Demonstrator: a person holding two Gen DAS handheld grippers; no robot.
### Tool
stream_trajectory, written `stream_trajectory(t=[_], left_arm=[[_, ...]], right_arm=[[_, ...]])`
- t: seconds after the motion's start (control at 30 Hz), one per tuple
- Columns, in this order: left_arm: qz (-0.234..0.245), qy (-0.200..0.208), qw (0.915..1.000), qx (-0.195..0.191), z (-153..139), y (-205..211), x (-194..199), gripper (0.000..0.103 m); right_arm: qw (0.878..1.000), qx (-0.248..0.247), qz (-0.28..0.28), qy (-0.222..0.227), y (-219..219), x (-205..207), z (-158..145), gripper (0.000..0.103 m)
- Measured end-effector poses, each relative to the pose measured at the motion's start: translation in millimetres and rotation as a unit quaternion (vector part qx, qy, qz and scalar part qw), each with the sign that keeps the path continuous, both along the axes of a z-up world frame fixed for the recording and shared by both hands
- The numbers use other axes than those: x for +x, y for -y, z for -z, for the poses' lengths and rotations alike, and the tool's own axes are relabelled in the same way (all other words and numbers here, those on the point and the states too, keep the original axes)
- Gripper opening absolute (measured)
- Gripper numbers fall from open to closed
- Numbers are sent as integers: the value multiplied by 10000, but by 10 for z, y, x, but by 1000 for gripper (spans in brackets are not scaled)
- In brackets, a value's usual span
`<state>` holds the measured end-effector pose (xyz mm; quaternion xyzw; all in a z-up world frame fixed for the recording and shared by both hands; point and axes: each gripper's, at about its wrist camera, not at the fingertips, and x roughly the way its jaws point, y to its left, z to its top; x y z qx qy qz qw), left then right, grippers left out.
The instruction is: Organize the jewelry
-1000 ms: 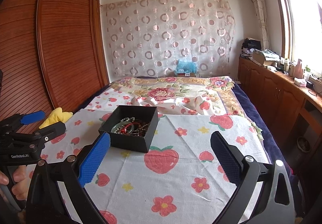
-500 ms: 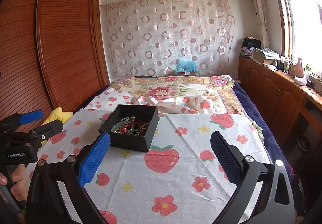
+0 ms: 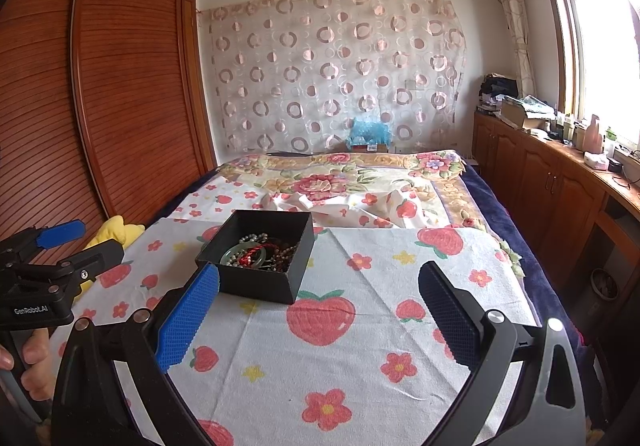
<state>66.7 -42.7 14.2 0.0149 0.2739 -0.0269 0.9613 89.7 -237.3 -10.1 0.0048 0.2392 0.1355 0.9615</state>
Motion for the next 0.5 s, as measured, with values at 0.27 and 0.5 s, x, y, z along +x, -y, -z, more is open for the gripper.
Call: stream_trajectory(t=[0.27,0.5], left_arm=[[-1,-1,10000,1,6,0,-4,96],[0,4,10000,-5,12,-5,-6,96]], right_arm=[[10000,-8,17,-7,4,1,5,101],[10000,7,31,-21,7,-3,5,101]])
